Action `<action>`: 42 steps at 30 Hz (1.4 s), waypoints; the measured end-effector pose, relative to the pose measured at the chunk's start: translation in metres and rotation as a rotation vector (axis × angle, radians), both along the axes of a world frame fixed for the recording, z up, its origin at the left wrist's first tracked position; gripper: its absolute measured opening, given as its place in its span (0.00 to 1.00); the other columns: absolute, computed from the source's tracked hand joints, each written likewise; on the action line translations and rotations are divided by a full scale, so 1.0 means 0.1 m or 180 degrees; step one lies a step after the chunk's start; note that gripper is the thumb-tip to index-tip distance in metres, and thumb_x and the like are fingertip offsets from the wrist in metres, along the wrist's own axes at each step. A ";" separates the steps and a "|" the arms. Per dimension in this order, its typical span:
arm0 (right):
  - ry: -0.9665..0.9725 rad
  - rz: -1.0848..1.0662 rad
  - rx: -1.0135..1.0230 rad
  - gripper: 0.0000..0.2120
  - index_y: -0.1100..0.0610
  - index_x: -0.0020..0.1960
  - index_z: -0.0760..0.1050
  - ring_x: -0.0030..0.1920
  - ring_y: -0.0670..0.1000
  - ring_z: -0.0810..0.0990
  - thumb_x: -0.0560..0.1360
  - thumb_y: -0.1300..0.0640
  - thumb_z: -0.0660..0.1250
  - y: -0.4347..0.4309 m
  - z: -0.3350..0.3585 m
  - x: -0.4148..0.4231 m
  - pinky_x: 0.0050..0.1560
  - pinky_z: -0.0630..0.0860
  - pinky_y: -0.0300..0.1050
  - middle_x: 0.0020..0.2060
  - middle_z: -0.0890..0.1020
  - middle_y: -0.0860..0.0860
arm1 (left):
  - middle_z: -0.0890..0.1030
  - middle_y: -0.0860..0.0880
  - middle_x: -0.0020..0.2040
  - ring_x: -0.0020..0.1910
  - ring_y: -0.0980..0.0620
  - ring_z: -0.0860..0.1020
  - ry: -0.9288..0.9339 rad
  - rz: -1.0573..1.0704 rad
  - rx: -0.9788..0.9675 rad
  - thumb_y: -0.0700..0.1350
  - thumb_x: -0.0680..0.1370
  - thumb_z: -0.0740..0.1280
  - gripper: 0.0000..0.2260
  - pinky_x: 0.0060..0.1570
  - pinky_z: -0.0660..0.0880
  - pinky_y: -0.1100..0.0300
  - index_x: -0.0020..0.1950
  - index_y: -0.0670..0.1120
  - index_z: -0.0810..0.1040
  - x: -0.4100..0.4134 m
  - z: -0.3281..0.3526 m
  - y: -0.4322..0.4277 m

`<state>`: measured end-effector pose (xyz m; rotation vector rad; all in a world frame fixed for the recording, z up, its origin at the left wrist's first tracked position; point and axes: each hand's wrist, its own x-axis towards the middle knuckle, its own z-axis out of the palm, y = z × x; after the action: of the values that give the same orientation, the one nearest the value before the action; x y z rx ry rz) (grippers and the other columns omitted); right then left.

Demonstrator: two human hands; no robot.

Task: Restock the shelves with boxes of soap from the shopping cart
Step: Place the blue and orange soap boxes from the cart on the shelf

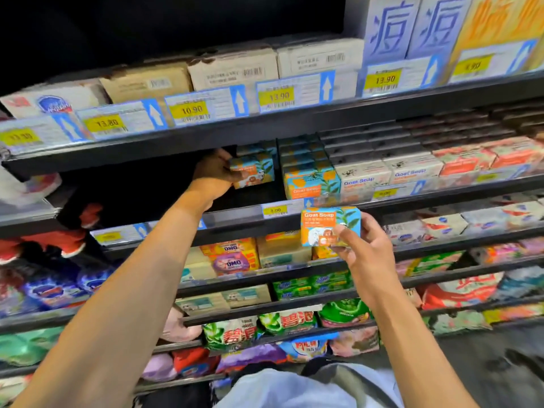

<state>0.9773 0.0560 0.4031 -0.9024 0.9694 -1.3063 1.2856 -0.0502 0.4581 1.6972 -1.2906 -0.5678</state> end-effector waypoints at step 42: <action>0.1069 0.0132 -0.1882 0.23 0.56 0.70 0.73 0.64 0.48 0.80 0.77 0.55 0.74 -0.15 0.19 0.27 0.64 0.77 0.42 0.62 0.81 0.51 | 0.86 0.53 0.54 0.55 0.54 0.84 0.0378 -0.1253 -0.0372 0.39 0.71 0.77 0.17 0.54 0.80 0.61 0.56 0.53 0.81 -0.54 0.44 1.17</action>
<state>1.0045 0.0408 0.4224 -1.6269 0.8148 -1.4604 1.2314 0.0673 0.5021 1.2994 -1.5493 -0.7919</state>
